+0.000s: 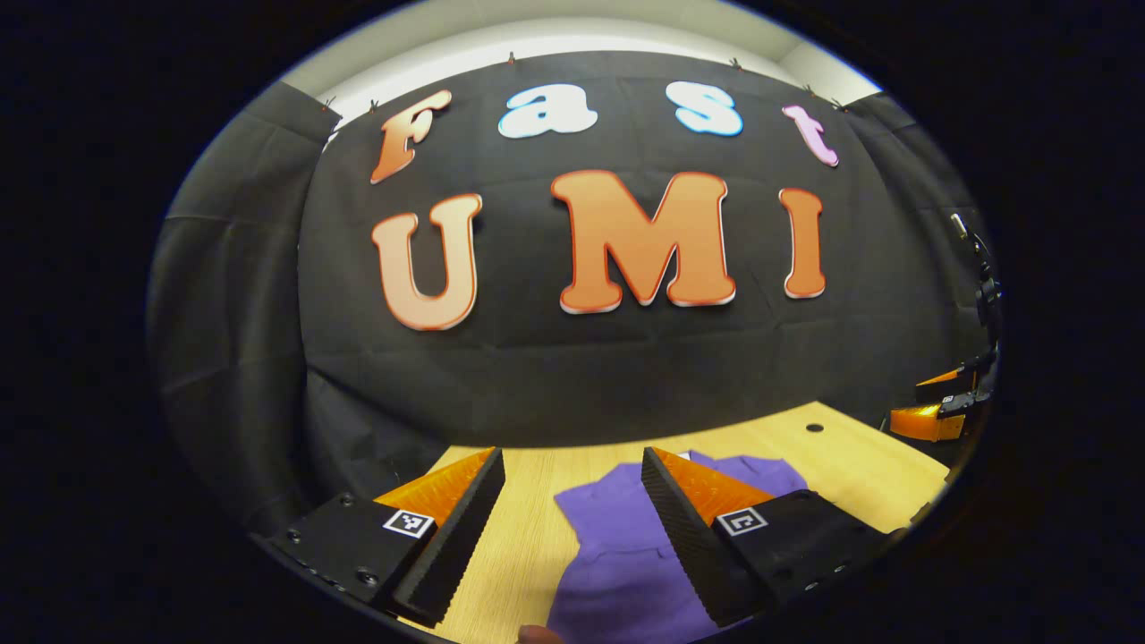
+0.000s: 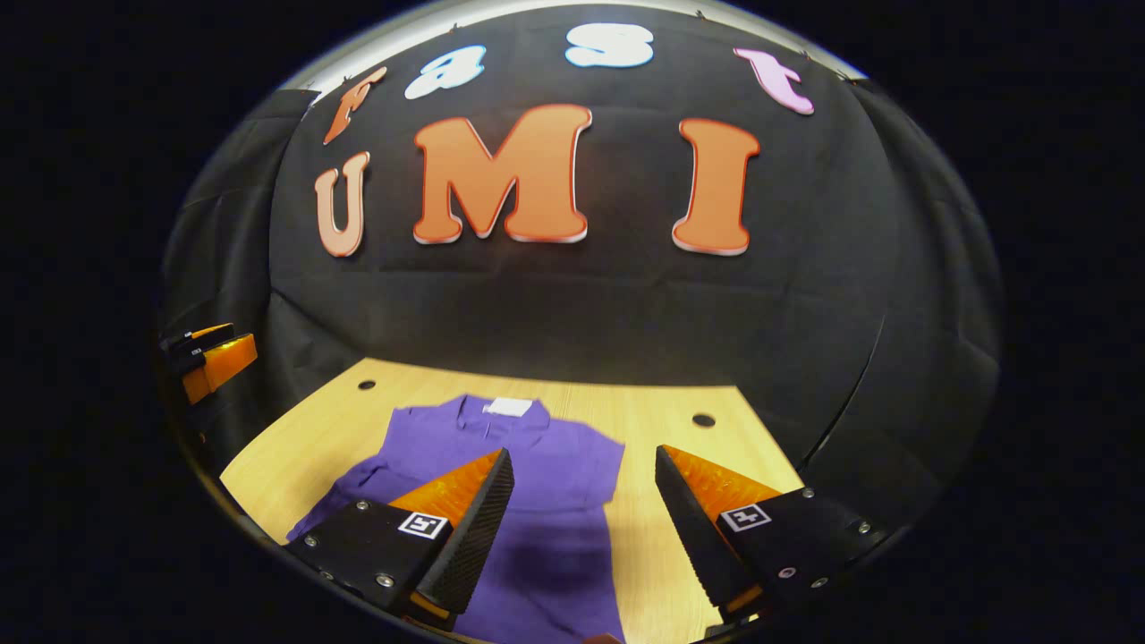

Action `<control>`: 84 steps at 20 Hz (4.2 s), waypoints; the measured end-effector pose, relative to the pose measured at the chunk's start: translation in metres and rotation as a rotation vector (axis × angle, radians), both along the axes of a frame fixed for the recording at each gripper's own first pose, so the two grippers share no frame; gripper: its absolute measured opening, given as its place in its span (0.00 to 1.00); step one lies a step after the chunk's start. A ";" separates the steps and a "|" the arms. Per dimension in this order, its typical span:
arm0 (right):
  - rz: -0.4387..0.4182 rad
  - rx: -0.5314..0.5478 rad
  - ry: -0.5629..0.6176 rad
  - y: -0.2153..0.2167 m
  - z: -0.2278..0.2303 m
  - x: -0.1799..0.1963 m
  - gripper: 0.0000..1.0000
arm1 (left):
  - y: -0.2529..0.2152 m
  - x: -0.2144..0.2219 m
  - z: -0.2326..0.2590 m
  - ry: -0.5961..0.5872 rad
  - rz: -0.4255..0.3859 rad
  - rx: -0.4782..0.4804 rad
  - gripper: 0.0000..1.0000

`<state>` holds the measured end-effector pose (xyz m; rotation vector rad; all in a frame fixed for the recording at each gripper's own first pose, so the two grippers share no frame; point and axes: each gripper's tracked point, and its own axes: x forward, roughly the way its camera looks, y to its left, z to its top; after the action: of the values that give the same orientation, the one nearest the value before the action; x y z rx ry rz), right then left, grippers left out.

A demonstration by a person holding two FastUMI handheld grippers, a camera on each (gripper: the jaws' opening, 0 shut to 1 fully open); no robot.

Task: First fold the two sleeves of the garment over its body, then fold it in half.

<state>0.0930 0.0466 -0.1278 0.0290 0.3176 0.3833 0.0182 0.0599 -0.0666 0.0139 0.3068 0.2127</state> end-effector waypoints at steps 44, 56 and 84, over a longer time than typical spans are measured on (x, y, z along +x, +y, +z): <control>0.124 0.024 0.945 -0.002 -0.199 -0.118 0.04 | -0.030 -0.136 -0.197 1.169 -0.143 -0.381 0.06; 0.197 0.060 0.667 0.041 -0.092 0.008 0.04 | -0.010 0.031 -0.132 0.941 -0.229 -0.259 0.06; 0.050 0.082 0.491 0.081 -0.044 0.272 0.62 | 0.073 0.298 -0.154 0.778 -0.094 -0.201 0.69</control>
<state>0.3655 0.1277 -0.1715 0.1976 0.7890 0.4362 0.3165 0.1328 -0.2206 -0.0901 1.0989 0.0735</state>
